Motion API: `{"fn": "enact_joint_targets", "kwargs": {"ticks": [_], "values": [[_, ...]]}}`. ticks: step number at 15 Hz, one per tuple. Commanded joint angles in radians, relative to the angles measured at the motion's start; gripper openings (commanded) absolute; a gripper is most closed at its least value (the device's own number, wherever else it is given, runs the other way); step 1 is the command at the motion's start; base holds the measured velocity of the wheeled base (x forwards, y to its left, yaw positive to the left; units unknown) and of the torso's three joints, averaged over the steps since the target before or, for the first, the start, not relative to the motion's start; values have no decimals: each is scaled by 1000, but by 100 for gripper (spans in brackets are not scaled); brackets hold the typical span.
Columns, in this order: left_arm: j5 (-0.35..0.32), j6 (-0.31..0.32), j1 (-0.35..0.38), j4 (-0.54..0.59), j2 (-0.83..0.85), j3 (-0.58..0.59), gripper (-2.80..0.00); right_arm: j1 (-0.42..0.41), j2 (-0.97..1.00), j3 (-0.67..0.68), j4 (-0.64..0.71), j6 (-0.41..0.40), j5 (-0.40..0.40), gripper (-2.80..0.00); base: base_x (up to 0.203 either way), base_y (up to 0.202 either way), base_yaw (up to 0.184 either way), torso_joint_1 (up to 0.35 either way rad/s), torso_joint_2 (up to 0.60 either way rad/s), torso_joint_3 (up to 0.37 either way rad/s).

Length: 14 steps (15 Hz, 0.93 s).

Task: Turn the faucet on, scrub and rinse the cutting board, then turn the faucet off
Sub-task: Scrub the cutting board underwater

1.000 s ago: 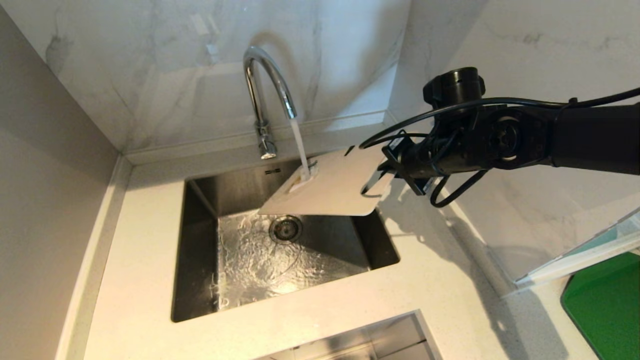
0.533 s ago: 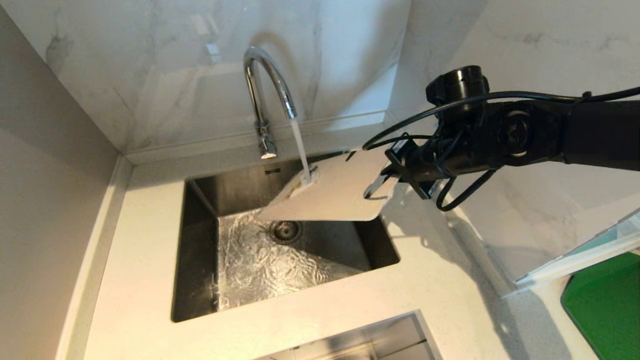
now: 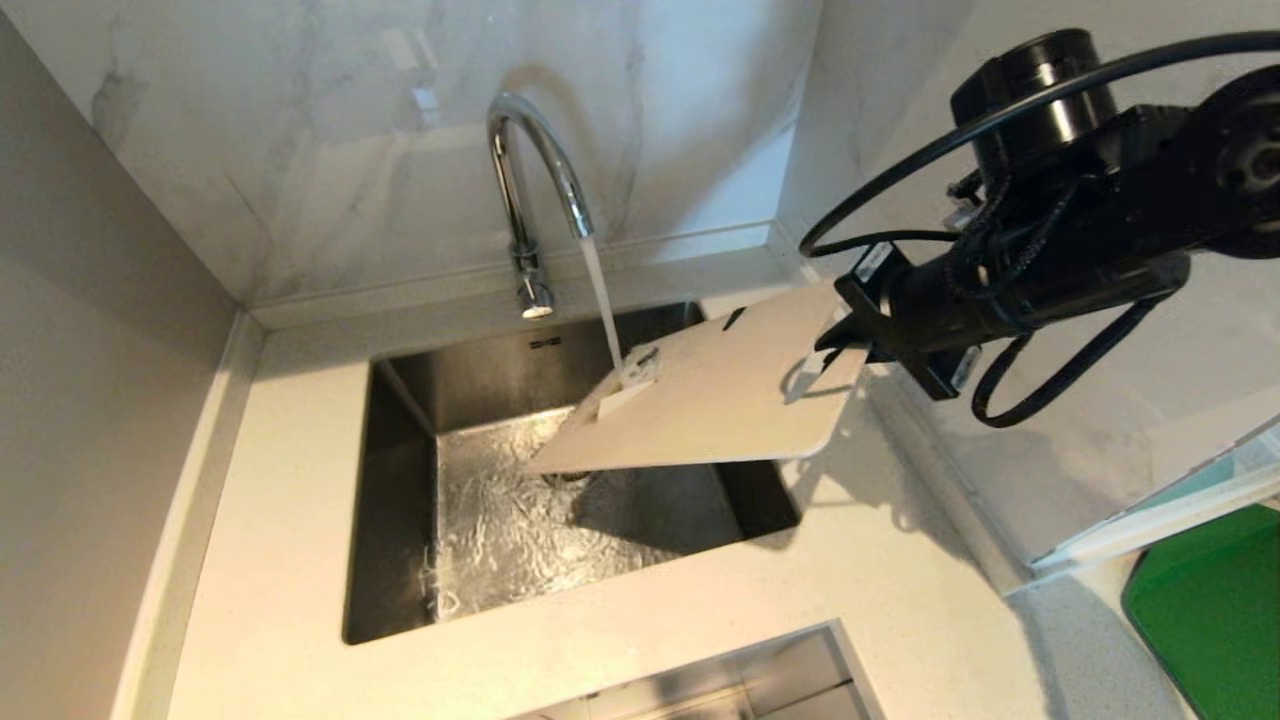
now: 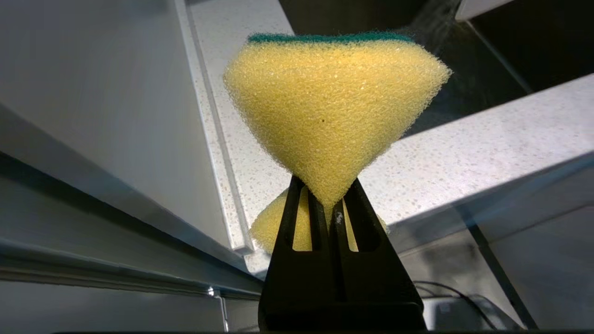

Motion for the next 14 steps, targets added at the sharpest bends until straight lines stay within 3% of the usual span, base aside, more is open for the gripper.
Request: {"fn": "enact_joint_targets", "kwargs": {"ticks": [1,8,14], "values": [[-23,2,0,88,120,-132,-280,0,-91,4,80,9,3,-280,0,0,0,0,0,0],[-180,81,-1,127,464,-309,-280,0,-125,5,105,14,5,-280,0,0,0,0,0,0],[-237,105,-2,-49,763,-367,-280,0,-116,13,103,17,10,-280,0,0,0,0,0,0]]}}
